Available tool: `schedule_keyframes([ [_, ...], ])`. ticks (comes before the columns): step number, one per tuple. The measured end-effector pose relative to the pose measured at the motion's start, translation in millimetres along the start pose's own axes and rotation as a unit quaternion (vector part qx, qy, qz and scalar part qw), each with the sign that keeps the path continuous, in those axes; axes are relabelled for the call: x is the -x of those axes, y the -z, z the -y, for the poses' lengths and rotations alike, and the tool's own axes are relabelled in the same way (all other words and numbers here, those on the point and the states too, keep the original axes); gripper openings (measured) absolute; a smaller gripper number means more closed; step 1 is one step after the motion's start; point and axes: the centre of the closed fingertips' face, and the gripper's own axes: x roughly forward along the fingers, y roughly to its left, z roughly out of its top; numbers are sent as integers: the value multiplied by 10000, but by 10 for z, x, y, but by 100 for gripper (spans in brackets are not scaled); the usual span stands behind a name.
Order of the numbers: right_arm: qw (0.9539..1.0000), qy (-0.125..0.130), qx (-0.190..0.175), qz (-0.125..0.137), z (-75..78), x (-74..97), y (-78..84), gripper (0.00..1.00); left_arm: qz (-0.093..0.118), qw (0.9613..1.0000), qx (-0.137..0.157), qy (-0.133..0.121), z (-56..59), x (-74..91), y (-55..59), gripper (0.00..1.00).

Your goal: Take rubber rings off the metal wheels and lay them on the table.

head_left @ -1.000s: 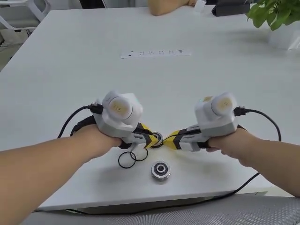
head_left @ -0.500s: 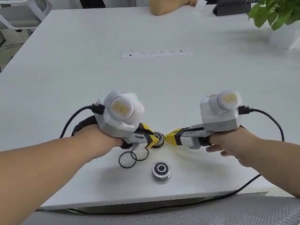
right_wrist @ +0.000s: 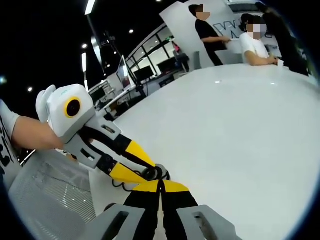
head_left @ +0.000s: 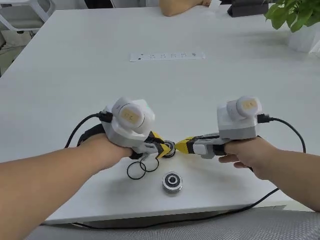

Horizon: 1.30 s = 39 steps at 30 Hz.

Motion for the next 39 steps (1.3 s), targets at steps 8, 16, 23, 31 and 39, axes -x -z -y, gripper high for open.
schedule_keyframes([
  [8,10000,-33,-43,22,-21,-4,-10,0,0,10000,10,-6,1,-1,0,6],
  [16,9999,-99,-91,39,-56,-16,-23,0,-3,10000,34,-14,3,1,0,6],
  [23,9998,-166,-119,56,-96,-27,-30,0,-15,10000,22,-3,5,4,-2,6],
  [31,9996,-235,-167,84,-134,-34,-36,0,-13,10000,12,6,4,2,-1,6],
  [39,9991,-360,-182,162,-185,-34,-73,0,-8,10000,13,12,13,0,-2,6],
])
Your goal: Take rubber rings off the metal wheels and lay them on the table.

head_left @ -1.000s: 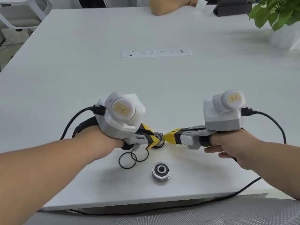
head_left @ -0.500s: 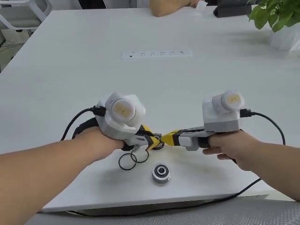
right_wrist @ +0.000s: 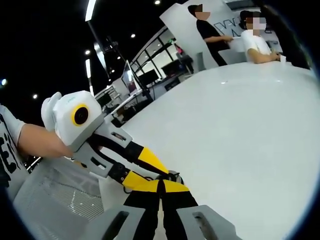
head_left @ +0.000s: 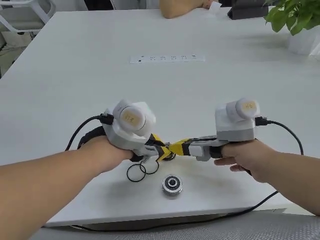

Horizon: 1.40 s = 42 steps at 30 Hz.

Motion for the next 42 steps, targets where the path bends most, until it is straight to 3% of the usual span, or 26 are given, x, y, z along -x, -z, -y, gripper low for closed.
schedule_keyframes([
  [28,9991,-370,-190,68,-164,71,-16,0,41,10000,25,-15,3,2,1,7],
  [30,9992,-333,-182,82,-153,79,-18,0,39,10000,41,-18,4,2,1,7],
  [32,9999,-81,-76,84,-77,85,-26,0,32,10000,44,-19,3,1,0,7],
  [34,9999,-129,-64,77,-101,81,-34,0,34,10000,37,-29,3,3,-2,7],
  [42,9999,98,126,5,-34,71,-33,0,27,10000,-76,-57,2,7,-9,7],
])
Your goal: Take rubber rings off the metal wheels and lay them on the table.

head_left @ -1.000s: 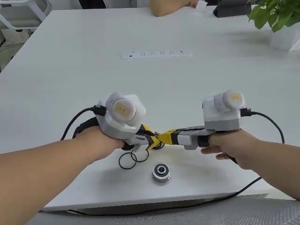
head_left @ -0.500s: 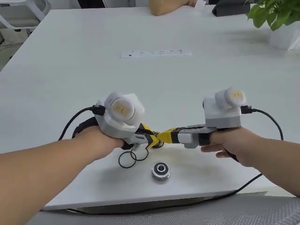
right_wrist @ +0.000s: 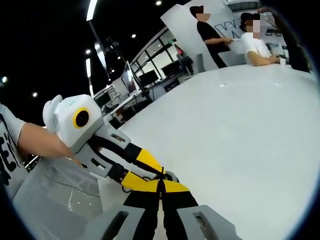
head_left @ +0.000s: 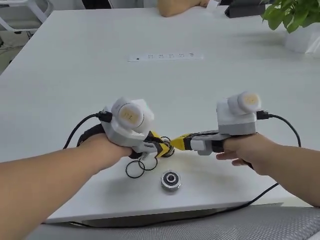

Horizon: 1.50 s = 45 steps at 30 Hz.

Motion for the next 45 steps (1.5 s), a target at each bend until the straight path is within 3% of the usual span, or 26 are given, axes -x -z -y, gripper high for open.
schedule_keyframes([
  [11,10000,-27,76,-22,-16,-14,-9,0,-42,9999,-74,68,19,86,14,11],
  [17,9999,-59,126,35,-54,-10,-42,0,138,9998,-65,140,68,191,-61,17],
  [28,9998,-59,192,39,-92,10,-83,0,226,9996,12,153,60,359,-31,26],
  [36,9996,-99,257,31,-149,-1,-117,0,466,9987,122,166,56,525,-57,33],
  [45,9995,-157,288,28,-210,-40,-164,0,590,9980,216,116,8,724,-48,41],
])
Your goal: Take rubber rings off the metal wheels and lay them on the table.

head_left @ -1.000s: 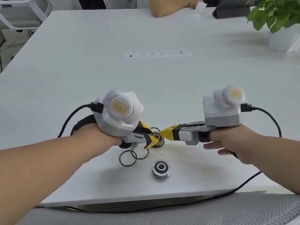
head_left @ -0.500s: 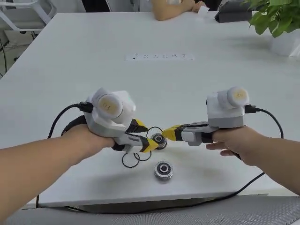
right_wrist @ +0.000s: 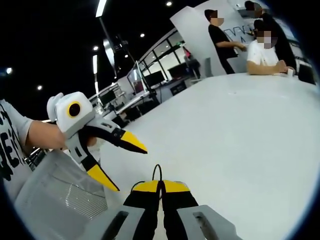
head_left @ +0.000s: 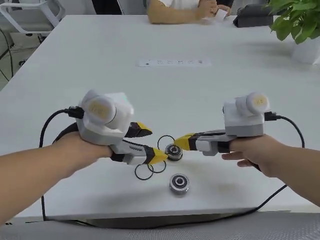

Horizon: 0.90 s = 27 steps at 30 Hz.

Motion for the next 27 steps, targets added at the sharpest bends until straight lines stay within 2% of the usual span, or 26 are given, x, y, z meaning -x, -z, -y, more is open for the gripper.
schedule_keyframes([
  [2,10000,-28,16,2,-21,-17,-17,0,0,10000,72,-17,-4,47,4,43],
  [6,9999,-93,45,-26,-56,-60,-31,0,-54,10000,18,-52,-33,118,70,48],
  [16,9997,-209,87,-51,-120,-139,-59,0,-45,9999,100,-93,-75,303,141,55],
  [27,9994,-303,69,-157,-150,-231,-13,0,13,9993,296,-228,-95,482,232,59],
])
